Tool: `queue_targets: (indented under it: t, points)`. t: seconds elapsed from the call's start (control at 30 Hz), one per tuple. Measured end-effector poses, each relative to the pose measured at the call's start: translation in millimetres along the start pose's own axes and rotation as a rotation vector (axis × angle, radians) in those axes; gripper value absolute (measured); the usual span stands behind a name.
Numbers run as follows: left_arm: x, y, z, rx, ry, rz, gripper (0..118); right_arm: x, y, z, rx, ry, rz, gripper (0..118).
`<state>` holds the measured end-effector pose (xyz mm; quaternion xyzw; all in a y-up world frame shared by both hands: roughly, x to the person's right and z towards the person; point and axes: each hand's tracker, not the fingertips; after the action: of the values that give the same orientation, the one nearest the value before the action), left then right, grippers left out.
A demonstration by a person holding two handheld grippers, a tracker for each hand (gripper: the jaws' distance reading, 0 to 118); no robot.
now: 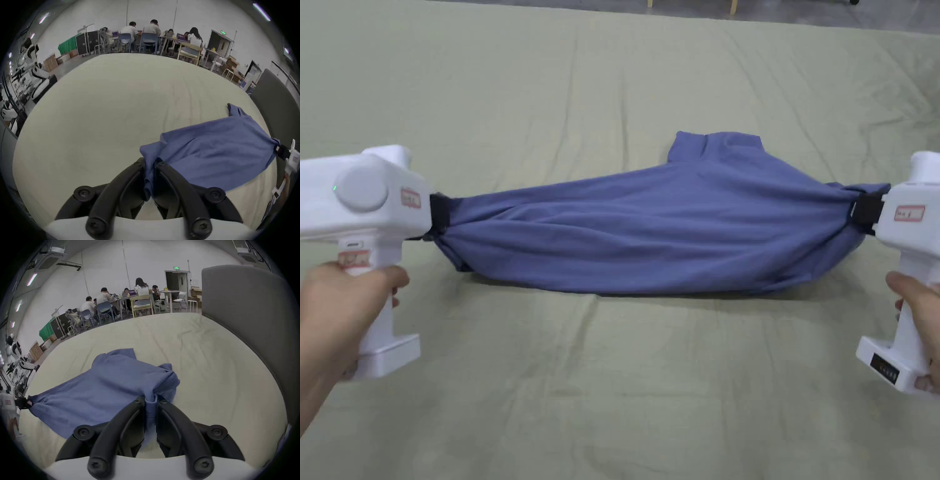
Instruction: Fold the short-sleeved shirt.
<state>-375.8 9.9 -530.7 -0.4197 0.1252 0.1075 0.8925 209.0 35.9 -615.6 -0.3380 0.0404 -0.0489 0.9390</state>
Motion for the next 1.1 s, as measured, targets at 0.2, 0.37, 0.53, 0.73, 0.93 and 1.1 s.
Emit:
queue_targets:
  t: [0.2, 0.37, 0.53, 0.73, 0.93, 1.1]
  points:
    - [-17, -60, 63, -0.003, -0.030, -0.033, 7, 16, -65, 78, 0.020, 0.018, -0.012, 13]
    - [-29, -121, 117, -0.018, -0.057, 0.008, 7, 40, -130, 149, 0.012, 0.032, -0.048, 13]
    - [-33, -187, 159, -0.058, -0.026, -0.061, 7, 55, -191, 215, -0.019, 0.024, -0.054, 13]
    - [-19, -246, 180, -0.116, 0.019, -0.134, 7, 65, -239, 247, -0.090, -0.005, -0.077, 13]
    - [-19, -253, 175, -0.172, 0.047, -0.078, 73, 47, -225, 237, -0.225, -0.069, 0.036, 97]
    - [-15, -268, 244, -0.081, 0.036, -0.082, 88, 27, -223, 286, -0.217, -0.067, 0.149, 118]
